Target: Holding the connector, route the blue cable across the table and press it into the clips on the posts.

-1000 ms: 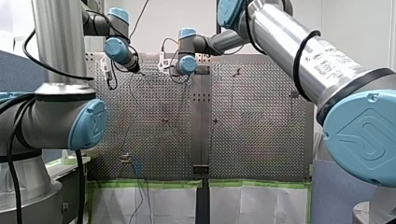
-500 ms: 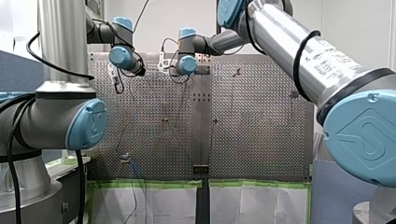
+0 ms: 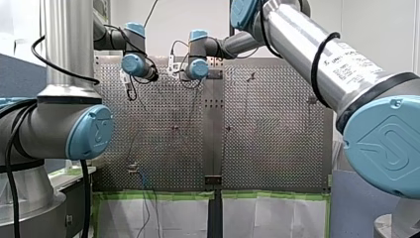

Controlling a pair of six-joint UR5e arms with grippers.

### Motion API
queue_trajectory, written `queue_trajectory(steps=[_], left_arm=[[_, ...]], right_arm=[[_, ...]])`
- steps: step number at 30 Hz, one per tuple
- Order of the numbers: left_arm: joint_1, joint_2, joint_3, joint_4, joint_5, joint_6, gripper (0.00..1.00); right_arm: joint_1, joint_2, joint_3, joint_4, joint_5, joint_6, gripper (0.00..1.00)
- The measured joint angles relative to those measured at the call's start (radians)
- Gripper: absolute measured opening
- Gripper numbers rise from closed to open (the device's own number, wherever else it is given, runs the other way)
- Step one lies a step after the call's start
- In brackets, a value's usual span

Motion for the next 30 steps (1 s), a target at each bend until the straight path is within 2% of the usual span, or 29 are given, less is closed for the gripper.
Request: queue_trajectory(steps=[4,10,14,19,20,21,22,23,24,25,26,27,28,30], left_arm=[[-0.008,-0.009,0.027,-0.001,-0.022,0.001,1.00],[-0.020,-0.042,0.065,-0.007,-0.029,0.005,1.00],[-0.030,-0.073,0.070,-0.008,-0.035,0.018,1.00],[-0.036,-0.083,0.072,-0.006,-0.061,0.025,1.00],[-0.037,-0.084,0.072,-0.006,-0.066,0.027,0.96],[-0.038,-0.084,0.072,-0.006,-0.071,0.028,0.85],[-0.039,-0.083,0.072,-0.006,-0.078,0.031,0.85],[-0.041,-0.083,0.072,-0.005,-0.082,0.032,0.74],[-0.042,-0.083,0.072,-0.005,-0.086,0.033,0.55],[-0.043,-0.083,0.072,-0.005,-0.090,0.035,0.55],[-0.045,-0.083,0.073,-0.005,-0.093,0.037,0.42],[-0.046,-0.083,0.073,-0.005,-0.097,0.040,0.23],[-0.048,-0.083,0.073,-0.005,-0.104,0.044,0.23],[-0.051,-0.083,0.073,-0.005,-0.117,0.051,0.00]], right_arm=[[0.001,0.000,0.001,0.000,0.000,0.000,0.00],[0.001,0.000,0.000,0.000,0.000,0.000,0.00],[0.000,0.000,0.000,-0.001,0.000,0.000,0.00],[0.000,0.000,0.000,0.000,0.000,0.000,0.00],[0.000,0.000,0.000,0.000,0.000,0.000,0.00],[0.000,0.000,0.000,0.000,0.000,0.000,0.00],[0.000,0.000,0.000,0.000,0.000,0.000,0.00],[0.000,0.000,0.000,0.000,0.000,0.000,0.00],[0.000,0.000,0.000,0.000,0.000,0.000,0.00],[0.000,0.000,0.000,0.000,0.000,0.000,0.00],[0.000,0.000,0.000,0.000,0.000,0.000,0.00],[0.000,0.000,0.000,0.001,0.000,0.000,0.00],[0.000,0.000,0.000,0.001,0.000,0.000,0.00],[0.001,0.000,0.000,0.002,-0.001,0.001,0.00]])
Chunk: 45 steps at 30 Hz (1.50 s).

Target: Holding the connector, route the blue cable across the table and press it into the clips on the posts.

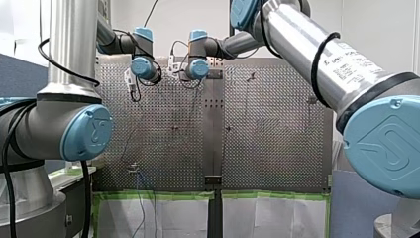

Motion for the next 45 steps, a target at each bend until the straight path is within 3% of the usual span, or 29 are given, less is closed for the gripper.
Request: queue_trajectory(steps=[11,17,24,38,45], left_arm=[[-0.019,0.000,-0.003,-0.025,-0.066,0.010,0.00],[-0.034,0.002,-0.023,-0.057,-0.115,0.016,0.00],[-0.047,0.004,-0.074,-0.050,-0.157,0.028,0.00],[-0.056,0.002,-0.195,0.054,-0.160,0.022,0.00],[-0.061,-0.044,-0.252,0.107,-0.156,0.027,0.00]], right_arm=[[0.009,0.000,0.008,0.010,0.000,0.002,0.00],[0.011,0.000,0.045,0.012,0.001,0.002,0.00],[0.011,0.000,0.105,0.018,0.002,0.002,0.00],[0.005,0.001,0.233,0.016,0.004,0.000,0.00],[0.000,0.001,0.292,0.014,0.007,0.003,0.00]])
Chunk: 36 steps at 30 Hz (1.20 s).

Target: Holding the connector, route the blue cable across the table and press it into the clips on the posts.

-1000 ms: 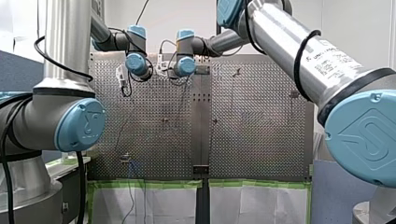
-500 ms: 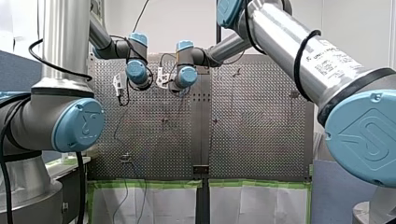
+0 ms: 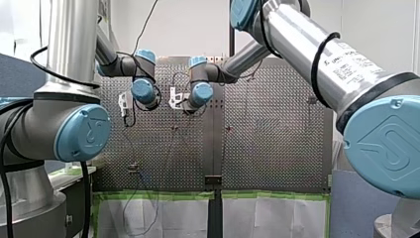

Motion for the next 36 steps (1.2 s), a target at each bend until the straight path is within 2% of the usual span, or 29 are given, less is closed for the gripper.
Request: queue_trajectory(steps=[6,22,30,36], left_arm=[[-0.002,-0.056,-0.024,0.044,0.005,-0.002,0.00],[-0.007,-0.157,-0.032,0.093,0.017,-0.016,0.00],[-0.004,-0.183,-0.033,0.113,0.023,-0.027,0.00],[0.000,-0.184,-0.032,0.137,0.050,-0.036,0.00]], right_arm=[[-0.003,0.000,0.039,-0.001,-0.002,0.002,0.00],[0.001,0.001,0.074,-0.015,-0.007,0.003,0.00],[-0.008,0.002,0.112,-0.050,-0.026,0.021,0.00],[-0.020,0.004,0.125,-0.074,-0.042,0.034,0.00]])
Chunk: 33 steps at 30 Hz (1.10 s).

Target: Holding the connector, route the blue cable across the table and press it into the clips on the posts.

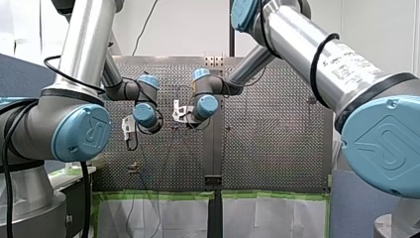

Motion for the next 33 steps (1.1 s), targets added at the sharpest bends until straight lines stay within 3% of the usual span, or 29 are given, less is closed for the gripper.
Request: queue_trajectory(steps=[7,15,21,33], left_arm=[[0.010,-0.016,0.004,0.024,0.037,-0.011,0.00],[0.016,-0.073,0.032,0.043,0.040,-0.014,0.00],[0.024,-0.091,0.061,0.051,0.053,-0.026,0.00],[0.047,-0.131,0.111,0.053,0.097,-0.044,0.00]], right_arm=[[-0.012,0.019,0.002,-0.006,-0.029,0.010,0.00],[-0.028,0.036,0.002,-0.009,-0.043,0.014,0.00],[-0.041,0.036,0.002,-0.015,-0.047,0.024,0.00],[-0.069,0.037,0.002,-0.032,-0.050,0.025,0.00]])
